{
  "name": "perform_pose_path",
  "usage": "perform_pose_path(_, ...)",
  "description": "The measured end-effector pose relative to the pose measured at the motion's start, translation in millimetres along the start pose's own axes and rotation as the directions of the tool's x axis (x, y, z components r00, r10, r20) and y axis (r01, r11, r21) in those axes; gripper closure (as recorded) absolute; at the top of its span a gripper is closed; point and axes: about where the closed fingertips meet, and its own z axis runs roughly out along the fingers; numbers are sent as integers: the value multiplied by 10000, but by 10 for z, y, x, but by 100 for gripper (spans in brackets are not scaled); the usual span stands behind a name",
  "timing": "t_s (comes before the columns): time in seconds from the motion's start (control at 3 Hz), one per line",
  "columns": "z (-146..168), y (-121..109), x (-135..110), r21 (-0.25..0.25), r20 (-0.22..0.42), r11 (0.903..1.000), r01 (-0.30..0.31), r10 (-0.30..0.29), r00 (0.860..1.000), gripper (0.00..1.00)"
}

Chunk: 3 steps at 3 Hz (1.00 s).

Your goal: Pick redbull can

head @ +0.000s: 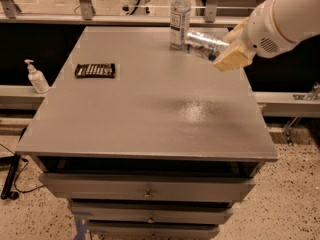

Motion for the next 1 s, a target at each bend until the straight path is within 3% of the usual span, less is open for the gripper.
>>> perform_pose_path(0.33,146,-514,10,275,-81,9898,1395,-1393,9902,100)
perform_pose_path(0.67,461,-910,-52,12,-228,9613,2754,-2753,9611,100)
perform_pose_path(1.0,862,-1166,-29,-438,-421,9317,3606,-3624,9311,100)
